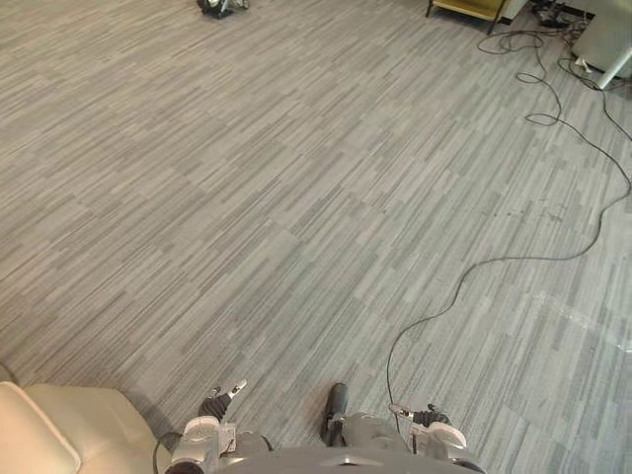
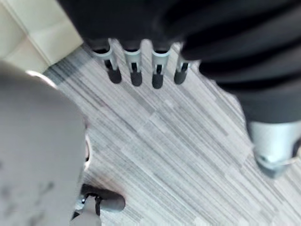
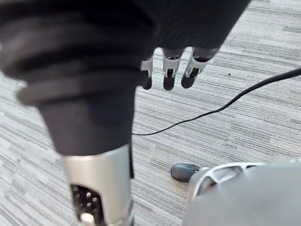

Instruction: Pick up cushions and gather them together orderly.

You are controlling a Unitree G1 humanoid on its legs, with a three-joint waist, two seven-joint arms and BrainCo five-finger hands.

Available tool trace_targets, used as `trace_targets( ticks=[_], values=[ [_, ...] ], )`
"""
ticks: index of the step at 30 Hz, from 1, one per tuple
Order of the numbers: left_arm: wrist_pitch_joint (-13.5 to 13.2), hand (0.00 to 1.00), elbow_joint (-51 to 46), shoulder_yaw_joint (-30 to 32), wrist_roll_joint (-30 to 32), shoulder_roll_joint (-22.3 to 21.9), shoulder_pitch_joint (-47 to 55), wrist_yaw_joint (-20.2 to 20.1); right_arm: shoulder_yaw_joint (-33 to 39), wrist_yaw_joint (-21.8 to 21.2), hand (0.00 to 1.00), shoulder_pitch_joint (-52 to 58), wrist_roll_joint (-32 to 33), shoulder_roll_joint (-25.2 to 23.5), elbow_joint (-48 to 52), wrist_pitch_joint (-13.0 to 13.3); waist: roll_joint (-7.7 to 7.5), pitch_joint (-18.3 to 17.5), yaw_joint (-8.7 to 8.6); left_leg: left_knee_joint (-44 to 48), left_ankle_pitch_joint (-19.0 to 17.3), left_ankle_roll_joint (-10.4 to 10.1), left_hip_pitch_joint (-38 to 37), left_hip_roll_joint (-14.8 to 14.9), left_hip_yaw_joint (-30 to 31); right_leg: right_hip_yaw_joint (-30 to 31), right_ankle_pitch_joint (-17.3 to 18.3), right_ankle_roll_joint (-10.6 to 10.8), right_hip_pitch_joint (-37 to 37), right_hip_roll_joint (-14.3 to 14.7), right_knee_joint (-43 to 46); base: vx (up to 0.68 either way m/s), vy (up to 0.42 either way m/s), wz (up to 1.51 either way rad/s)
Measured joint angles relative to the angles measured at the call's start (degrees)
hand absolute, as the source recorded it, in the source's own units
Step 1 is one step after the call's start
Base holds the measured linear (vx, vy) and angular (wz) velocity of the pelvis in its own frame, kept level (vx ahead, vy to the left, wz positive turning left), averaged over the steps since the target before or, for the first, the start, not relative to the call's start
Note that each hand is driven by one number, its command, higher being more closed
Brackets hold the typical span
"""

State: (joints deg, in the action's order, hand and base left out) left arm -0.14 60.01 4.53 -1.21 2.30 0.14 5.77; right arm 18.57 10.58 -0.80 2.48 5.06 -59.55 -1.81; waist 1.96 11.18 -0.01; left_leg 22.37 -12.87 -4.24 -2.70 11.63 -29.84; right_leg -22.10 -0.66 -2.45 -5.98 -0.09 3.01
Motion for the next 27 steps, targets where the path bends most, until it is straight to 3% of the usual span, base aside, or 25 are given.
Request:
trace_targets(
  ticks=[2,3,6,9,10,11,12,13,14,15,16,17,19,20,21,23,24,25,27],
  values=[
    [-0.03,0.0,-0.97,0.03,-0.07,-0.01,0.11,-0.01,-0.07,0.07,0.0,-0.03,0.11,0.12,0.0,0.09,0.23,0.5,0.17,8.8,0.1,0.9,3.79,1.6,2.43,2.09,0.19,-0.31,0.29,0.28,0.43,0.05,-0.01,-0.41],
    [-0.08,0.0,-1.0,0.06,-0.47,-0.18,0.13,-0.03,-0.14,0.09,0.0,-0.09,0.13,0.29,-0.08,0.04,0.19,0.93,0.17,9.84,-1.95,0.67,5.28,0.55,6.77,3.71,0.26,-0.42,0.47,0.35,0.55,0.06,0.025,-0.41],
    [-0.25,0.0,-2.13,0.44,-0.99,-0.74,0.21,-0.07,0.09,0.17,0.0,-0.35,0.59,0.99,-0.03,0.06,1.32,2.07,0.62,6.29,-4.7,1.01,7.9,-3.12,11.6,8.13,0.34,-0.54,1.98,0.11,0.0,0.05,0.066,-0.5],
    [-0.43,0.0,-3.69,2.71,-1.01,-1.46,0.46,-0.21,0.02,0.26,0.0,0.06,0.59,0.83,0.21,0.09,1.45,2.11,2.15,-1.06,-4.2,1.01,10.63,-5.27,12.98,11.01,0.34,-0.53,1.9,-0.11,-1.5,0.01,0.119,-0.69],
    [-0.49,0.0,-4.07,4.13,-1.07,-2.29,0.84,-0.2,-0.17,0.41,0.0,-0.14,0.59,0.96,0.58,0.24,3.33,1.49,3.38,-5.97,-0.53,2.11,10.62,-4.61,12.25,11.8,0.84,-0.47,1.93,1.95,-1.15,0.07,0.098,-1.08],
    [-0.52,0.0,-3.89,4.65,-1.04,-2.78,0.99,-0.17,0.01,0.49,0.0,-0.68,1.03,0.61,1.37,0.31,4.39,1.77,3.9,-5.65,0.14,2.28,10.73,-3.38,11.32,9.93,2.37,-0.97,-0.06,2.09,5.6,0.1,0.063,-0.92],
    [-0.69,0.0,-3.98,5.1,-1.52,-2.7,1.22,-0.15,-0.07,0.66,0.0,-0.97,1.26,0.34,2.39,0.32,4.44,1.92,3.99,-5.44,0.0,1.91,10.59,-3.01,10.83,8.79,4.82,-0.69,-1.34,1.79,11.38,0.18,0.054,-0.42],
    [-0.69,0.0,-4.45,6.05,-1.54,-2.06,1.48,-0.16,-0.34,0.79,0.0,-0.11,1.62,-0.23,3.0,0.56,3.32,2.16,3.53,-3.96,0.09,1.13,9.62,-3.32,9.91,8.81,10.85,0.37,0.46,0.53,17.76,0.24,0.048,-0.23],
    [-1.06,0.0,-5.57,6.83,-2.46,-1.12,2.23,-0.2,-0.39,0.81,0.0,0.64,1.63,-1.08,2.17,0.27,0.46,1.49,3.73,-0.02,-1.08,1.09,10.4,-4.32,8.21,11.29,13.57,1.44,4.33,-0.77,13.72,0.24,0.03,-0.22],
    [-1.23,0.0,-5.37,6.94,-2.52,-0.57,2.07,-0.17,-0.46,0.76,0.0,0.69,1.62,-1.26,1.97,0.13,0.18,1.45,4.38,3.04,-2.05,1.79,11.22,-4.11,8.13,13.56,15.17,2.14,5.93,-0.48,10.64,0.23,0.037,-0.43],
    [-1.13,0.0,-5.08,7.34,-2.94,-0.08,1.75,-0.25,-0.43,0.8,0.0,-0.21,1.61,-1.46,2.02,0.03,0.63,2.06,4.47,9.28,-1.98,3.49,14.6,-3.24,10.04,15.67,14.22,1.55,7.96,0.16,7.95,0.21,0.094,-0.61],
    [-0.98,0.0,-4.94,9.31,-3.01,0.04,2.12,-0.15,-0.44,0.72,0.0,-1.09,1.58,-2.28,2.08,0.09,-0.83,1.57,4.53,10.15,-3.33,3.73,17.87,-5.28,14.17,16.98,14.33,2.58,7.86,-1.41,7.34,0.29,0.163,-0.73],
    [-0.86,0.0,-4.85,9.45,-2.96,0.17,3.38,0.06,-0.24,0.72,0.0,0.31,1.56,-2.09,2.03,0.09,-0.81,0.53,4.66,7.69,-2.75,3.42,19.28,-6.68,16.18,18.67,17.53,4.42,6.53,-3.23,10.72,0.27,0.186,-0.62],
    [-0.7,0.0,-4.03,9.16,-2.94,0.51,4.63,0.04,-0.29,0.58,0.0,1.79,1.53,-2.0,1.82,0.18,-0.88,-0.6,4.6,6.89,-2.48,4.34,18.75,-7.54,16.87,19.95,21.05,7.14,5.46,-4.1,16.31,0.4,0.202,-0.51],
    [-0.2,0.0,-2.21,8.83,-2.85,1.24,5.0,0.06,0.18,0.08,0.0,2.37,1.82,-2.84,2.21,0.28,-2.14,-2.49,4.28,6.43,-4.73,4.61,17.62,-8.96,15.0,21.15,22.12,10.0,0.5,-6.49,28.07,0.45,0.194,-0.43],
    [0.08,0.0,-1.86,8.68,-2.68,2.29,5.32,0.01,-0.16,-0.36,0.0,1.89,1.61,-2.96,2.08,0.38,-3.57,-2.53,3.22,5.68,-5.35,6.15,15.51,-9.74,13.86,21.11,18.42,11.66,-4.72,-8.1,39.88,0.5,0.151,-0.13],
    [0.19,0.0,-1.88,8.09,-2.48,3.11,5.27,0.02,-0.01,-0.44,0.0,1.56,1.62,-3.28,2.13,0.41,-4.61,-1.97,2.89,3.42,-5.62,6.63,11.89,-10.8,14.08,19.45,13.41,11.24,-6.64,-9.92,47.0,0.48,0.118,0.04],
    [0.25,0.0,-1.93,7.6,-2.48,3.29,5.25,0.03,0.29,-0.46,0.0,1.61,1.64,-3.39,2.25,0.42,-4.75,-1.69,2.81,1.99,-5.8,6.92,9.53,-11.12,14.17,18.03,12.17,10.58,-7.49,-10.87,50.44,0.49,0.082,0.05],
    [0.3,0.0,-2.04,6.36,-2.5,3.07,5.1,0.02,0.05,-0.64,0.0,1.49,1.6,-3.2,2.44,0.63,-3.51,-0.89,2.52,-4.4,-5.99,7.23,-0.26,-10.83,15.73,11.49,15.47,6.31,-9.14,-11.7,57.32,0.5,0.028,-0.01]
  ],
)
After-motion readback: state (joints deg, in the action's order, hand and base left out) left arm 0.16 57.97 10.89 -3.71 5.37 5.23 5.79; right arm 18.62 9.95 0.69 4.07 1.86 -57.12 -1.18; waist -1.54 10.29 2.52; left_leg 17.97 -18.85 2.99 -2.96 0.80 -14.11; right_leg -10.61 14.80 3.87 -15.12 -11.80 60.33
